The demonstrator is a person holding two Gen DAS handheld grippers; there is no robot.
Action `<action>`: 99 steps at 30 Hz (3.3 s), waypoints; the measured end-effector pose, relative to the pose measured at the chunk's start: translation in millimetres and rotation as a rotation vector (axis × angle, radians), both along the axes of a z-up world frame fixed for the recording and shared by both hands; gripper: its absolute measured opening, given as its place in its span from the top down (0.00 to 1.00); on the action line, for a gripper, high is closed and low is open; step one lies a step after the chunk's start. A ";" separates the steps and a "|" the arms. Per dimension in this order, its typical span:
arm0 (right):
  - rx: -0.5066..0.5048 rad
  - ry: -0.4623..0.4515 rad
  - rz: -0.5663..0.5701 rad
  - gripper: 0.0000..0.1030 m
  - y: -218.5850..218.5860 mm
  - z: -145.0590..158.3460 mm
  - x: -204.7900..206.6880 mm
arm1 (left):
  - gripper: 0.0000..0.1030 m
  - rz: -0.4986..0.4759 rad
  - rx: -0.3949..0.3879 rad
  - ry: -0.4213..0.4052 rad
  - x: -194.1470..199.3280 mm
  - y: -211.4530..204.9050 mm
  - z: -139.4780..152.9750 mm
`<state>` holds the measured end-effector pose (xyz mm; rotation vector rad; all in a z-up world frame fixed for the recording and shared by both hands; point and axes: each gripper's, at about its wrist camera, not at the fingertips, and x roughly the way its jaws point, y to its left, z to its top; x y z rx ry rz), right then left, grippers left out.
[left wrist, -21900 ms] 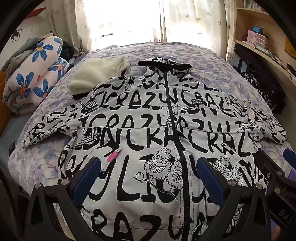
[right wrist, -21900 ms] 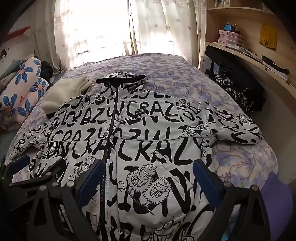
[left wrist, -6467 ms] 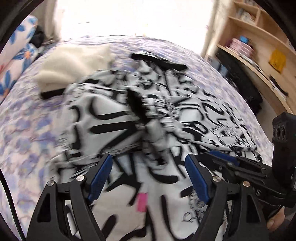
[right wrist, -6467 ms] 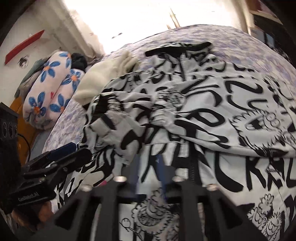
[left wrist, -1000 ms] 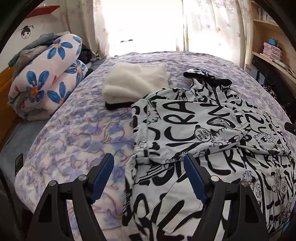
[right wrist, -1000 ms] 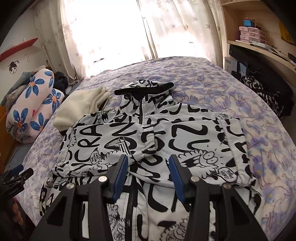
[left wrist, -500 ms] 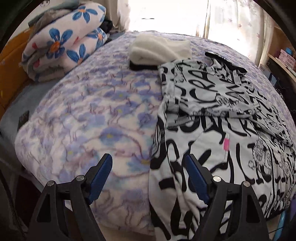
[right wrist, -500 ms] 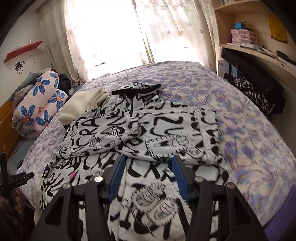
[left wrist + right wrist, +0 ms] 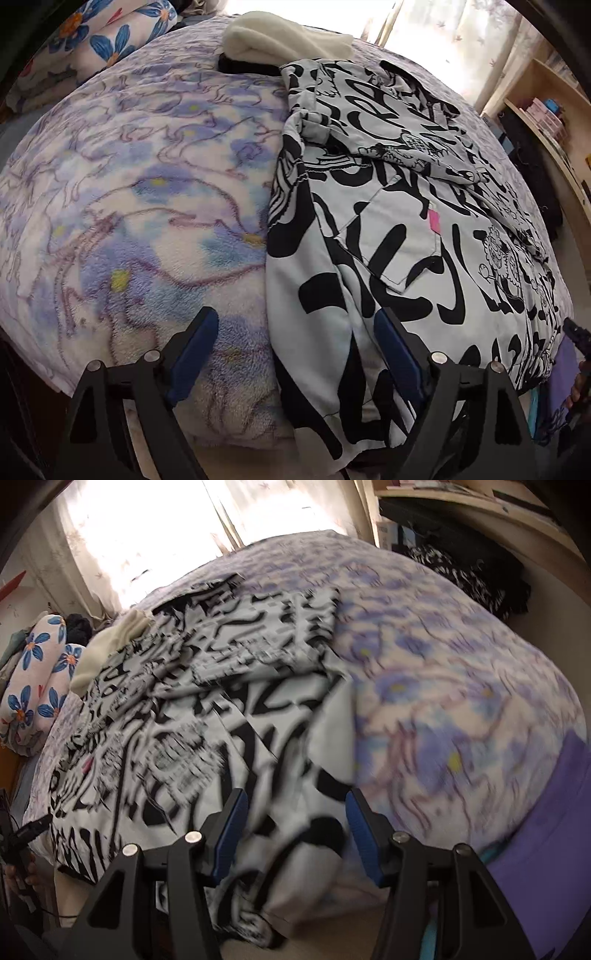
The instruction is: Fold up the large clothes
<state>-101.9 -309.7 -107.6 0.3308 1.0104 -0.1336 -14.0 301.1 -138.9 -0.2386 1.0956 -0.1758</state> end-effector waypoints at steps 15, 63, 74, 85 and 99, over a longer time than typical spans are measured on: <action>0.281 -0.060 0.184 0.45 15.5 -37.8 -13.0 | 0.17 -0.122 -0.137 -0.007 7.0 -5.6 -14.2; 0.274 -0.296 0.197 0.93 11.4 101.8 71.1 | 0.94 -0.021 -0.333 -0.061 84.4 -21.7 109.2; 0.418 -0.227 -0.011 0.57 -36.9 95.2 252.4 | 0.30 0.128 -0.373 -0.056 257.3 -26.2 108.3; 0.217 -0.135 0.030 0.33 -33.4 39.7 314.7 | 0.12 0.059 -0.155 -0.062 326.9 -44.2 60.4; -0.067 0.096 0.142 0.69 -14.5 -43.2 370.4 | 0.64 -0.159 0.049 0.000 359.5 -103.0 -4.5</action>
